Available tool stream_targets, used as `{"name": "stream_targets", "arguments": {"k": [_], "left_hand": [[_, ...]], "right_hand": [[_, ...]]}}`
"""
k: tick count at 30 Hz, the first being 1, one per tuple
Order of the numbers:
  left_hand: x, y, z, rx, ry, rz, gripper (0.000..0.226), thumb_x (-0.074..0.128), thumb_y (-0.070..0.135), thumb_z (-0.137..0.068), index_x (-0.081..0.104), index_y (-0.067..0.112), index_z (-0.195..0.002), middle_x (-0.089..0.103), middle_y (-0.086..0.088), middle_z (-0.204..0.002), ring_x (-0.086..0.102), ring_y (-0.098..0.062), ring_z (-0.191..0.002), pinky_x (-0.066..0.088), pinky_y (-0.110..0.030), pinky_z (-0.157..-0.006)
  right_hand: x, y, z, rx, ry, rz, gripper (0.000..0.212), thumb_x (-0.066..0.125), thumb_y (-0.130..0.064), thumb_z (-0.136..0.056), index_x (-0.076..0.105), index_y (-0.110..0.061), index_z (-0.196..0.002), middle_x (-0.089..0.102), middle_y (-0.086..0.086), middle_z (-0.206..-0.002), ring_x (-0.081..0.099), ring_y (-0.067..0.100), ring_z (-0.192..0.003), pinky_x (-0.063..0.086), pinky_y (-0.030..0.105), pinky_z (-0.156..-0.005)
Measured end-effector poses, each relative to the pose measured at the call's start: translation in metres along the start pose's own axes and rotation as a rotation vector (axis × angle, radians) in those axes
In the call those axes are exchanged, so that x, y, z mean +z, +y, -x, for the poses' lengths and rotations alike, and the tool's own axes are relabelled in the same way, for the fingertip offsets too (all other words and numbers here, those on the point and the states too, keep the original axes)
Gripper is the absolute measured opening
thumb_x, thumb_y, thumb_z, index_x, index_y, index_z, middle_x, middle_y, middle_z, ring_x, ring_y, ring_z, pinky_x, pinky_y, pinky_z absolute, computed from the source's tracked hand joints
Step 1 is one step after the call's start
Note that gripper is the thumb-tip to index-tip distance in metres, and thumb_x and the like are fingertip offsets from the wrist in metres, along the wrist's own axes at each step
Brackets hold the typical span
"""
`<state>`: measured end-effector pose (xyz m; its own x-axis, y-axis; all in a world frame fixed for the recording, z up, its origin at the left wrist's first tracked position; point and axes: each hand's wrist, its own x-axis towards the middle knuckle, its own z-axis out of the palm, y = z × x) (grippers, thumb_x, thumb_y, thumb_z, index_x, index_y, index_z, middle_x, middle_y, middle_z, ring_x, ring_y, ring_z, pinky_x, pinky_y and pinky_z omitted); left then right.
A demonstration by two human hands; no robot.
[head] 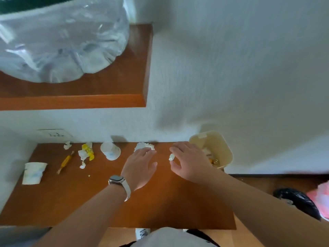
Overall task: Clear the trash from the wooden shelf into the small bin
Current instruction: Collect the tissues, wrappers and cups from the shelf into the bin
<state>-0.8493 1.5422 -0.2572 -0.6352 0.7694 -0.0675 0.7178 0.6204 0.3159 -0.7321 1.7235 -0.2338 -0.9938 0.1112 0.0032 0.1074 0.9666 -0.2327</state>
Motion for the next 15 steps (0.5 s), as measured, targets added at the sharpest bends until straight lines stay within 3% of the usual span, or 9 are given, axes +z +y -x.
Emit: {"name": "stream_targets", "arguments": {"k": [7,12,15], "left_hand": [[0.004,-0.062,-0.003,-0.012,-0.121,-0.023,0.047,0.046,0.039,-0.097,0.042,0.024,-0.141,0.043,0.002,-0.147,0.037,-0.02,-0.136,0.036,-0.037,-0.11],[0.014,-0.083,-0.019,0.024,-0.197,-0.029,0.05,0.047,0.038,-0.097,0.037,0.024,-0.144,0.037,0.001,-0.152,0.034,-0.021,-0.138,0.034,-0.036,-0.108],[0.024,-0.093,-0.03,0.026,-0.226,-0.02,0.055,0.047,0.04,-0.097,0.029,0.028,-0.148,0.029,0.002,-0.156,0.03,-0.023,-0.142,0.034,-0.04,-0.11]], "right_hand": [[0.049,-0.032,-0.022,0.205,-0.168,-0.061,0.046,0.044,-0.034,-0.095,0.043,-0.017,-0.137,0.04,0.004,-0.148,0.038,0.021,-0.134,0.038,0.036,-0.107],[0.085,-0.033,-0.036,0.432,-0.254,-0.186,0.052,0.047,-0.033,-0.096,0.034,-0.021,-0.145,0.031,0.0,-0.153,0.031,0.021,-0.139,0.037,0.041,-0.11],[0.106,-0.029,-0.04,0.479,-0.233,-0.197,0.054,0.047,-0.032,-0.097,0.031,-0.021,-0.147,0.026,0.0,-0.156,0.027,0.021,-0.141,0.033,0.039,-0.112]]}}
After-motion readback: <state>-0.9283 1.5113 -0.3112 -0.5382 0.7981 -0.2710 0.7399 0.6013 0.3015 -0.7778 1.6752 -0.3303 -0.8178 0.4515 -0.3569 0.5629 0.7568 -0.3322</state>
